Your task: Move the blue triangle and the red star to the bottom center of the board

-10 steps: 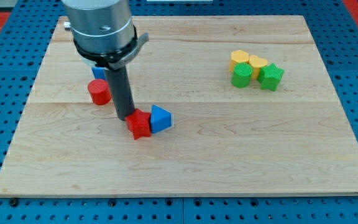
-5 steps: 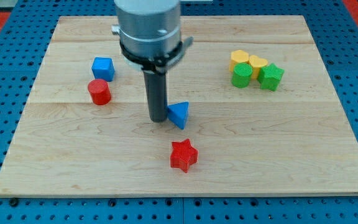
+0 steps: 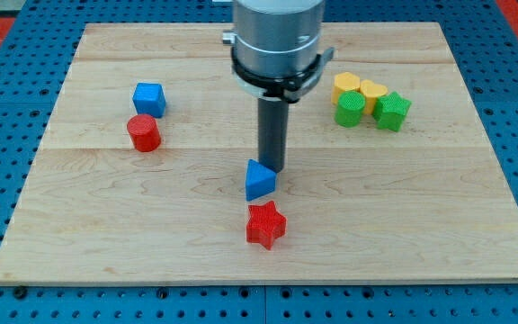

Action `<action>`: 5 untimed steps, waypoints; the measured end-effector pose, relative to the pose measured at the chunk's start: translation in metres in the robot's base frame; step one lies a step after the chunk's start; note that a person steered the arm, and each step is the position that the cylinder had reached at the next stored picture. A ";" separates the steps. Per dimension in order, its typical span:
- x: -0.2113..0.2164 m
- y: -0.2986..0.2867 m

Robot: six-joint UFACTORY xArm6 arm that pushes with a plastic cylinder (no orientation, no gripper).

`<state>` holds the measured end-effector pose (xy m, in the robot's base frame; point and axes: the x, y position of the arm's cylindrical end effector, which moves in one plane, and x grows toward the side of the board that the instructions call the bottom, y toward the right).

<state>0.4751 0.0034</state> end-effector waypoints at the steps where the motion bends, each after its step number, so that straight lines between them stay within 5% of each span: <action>1: 0.000 -0.036; 5: 0.035 -0.020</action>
